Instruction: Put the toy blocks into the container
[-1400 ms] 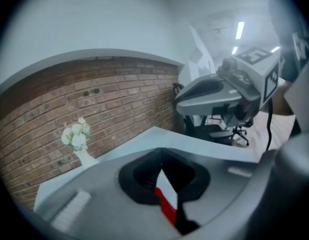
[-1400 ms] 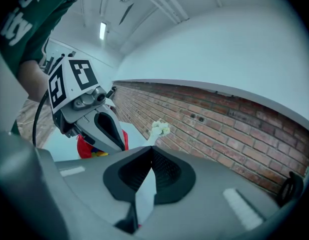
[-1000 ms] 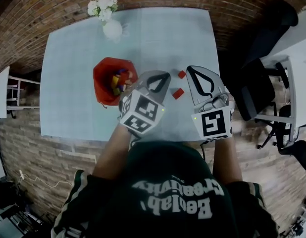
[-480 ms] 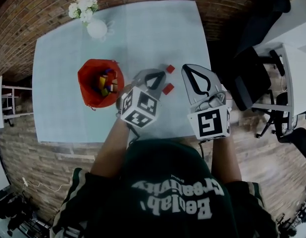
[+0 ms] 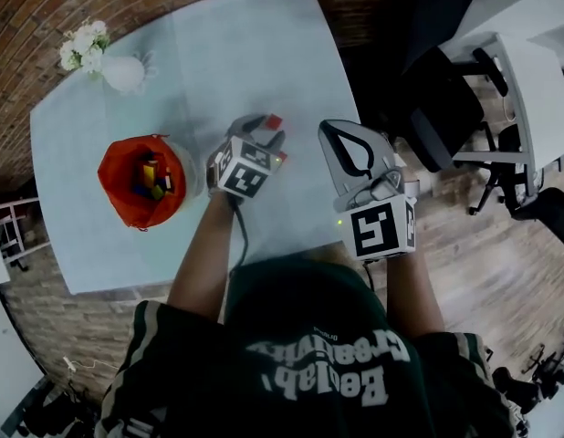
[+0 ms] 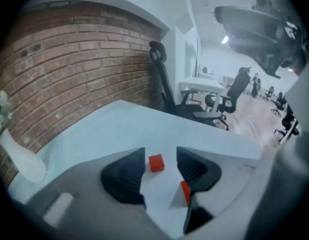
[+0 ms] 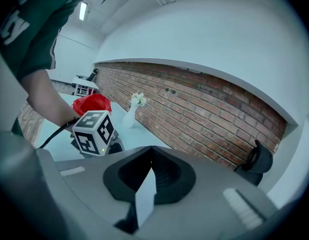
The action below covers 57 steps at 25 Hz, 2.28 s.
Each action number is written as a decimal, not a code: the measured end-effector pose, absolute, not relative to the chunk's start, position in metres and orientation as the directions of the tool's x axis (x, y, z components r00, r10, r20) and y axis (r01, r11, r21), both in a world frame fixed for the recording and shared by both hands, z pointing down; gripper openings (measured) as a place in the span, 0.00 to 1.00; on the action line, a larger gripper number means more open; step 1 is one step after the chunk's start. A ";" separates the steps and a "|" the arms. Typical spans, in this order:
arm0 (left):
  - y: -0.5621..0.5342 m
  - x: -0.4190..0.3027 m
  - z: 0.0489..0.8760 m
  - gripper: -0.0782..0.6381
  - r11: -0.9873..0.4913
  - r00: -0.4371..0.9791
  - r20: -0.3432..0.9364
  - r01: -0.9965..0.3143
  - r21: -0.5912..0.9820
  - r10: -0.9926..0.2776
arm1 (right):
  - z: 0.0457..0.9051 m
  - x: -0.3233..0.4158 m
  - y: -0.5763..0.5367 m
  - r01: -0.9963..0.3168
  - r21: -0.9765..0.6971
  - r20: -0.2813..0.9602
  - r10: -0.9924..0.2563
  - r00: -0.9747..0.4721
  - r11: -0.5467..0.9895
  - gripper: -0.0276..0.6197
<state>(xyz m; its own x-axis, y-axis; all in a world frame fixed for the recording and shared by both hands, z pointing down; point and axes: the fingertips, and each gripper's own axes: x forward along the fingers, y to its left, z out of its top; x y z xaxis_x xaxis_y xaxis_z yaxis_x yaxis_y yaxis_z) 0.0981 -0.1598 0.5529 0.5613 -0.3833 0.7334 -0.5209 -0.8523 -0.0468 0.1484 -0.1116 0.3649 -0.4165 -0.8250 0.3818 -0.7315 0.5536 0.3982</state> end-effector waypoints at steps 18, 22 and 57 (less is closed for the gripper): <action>-0.189 0.112 0.642 0.32 -0.796 0.422 0.833 -0.604 -0.037 -0.359 | 0.403 0.210 -0.118 -0.755 0.359 0.448 -0.811 -0.377 0.549 0.05; -0.187 0.111 0.640 0.32 -0.800 0.427 0.834 -0.599 -0.027 -0.348 | 0.401 0.208 -0.120 -0.752 0.359 0.443 -0.810 -0.384 0.553 0.05; -0.131 -0.061 0.337 0.32 -0.622 0.487 0.430 -0.736 -0.266 -0.760 | 0.309 -0.029 -0.128 -0.583 0.364 0.204 -0.672 -0.711 0.727 0.05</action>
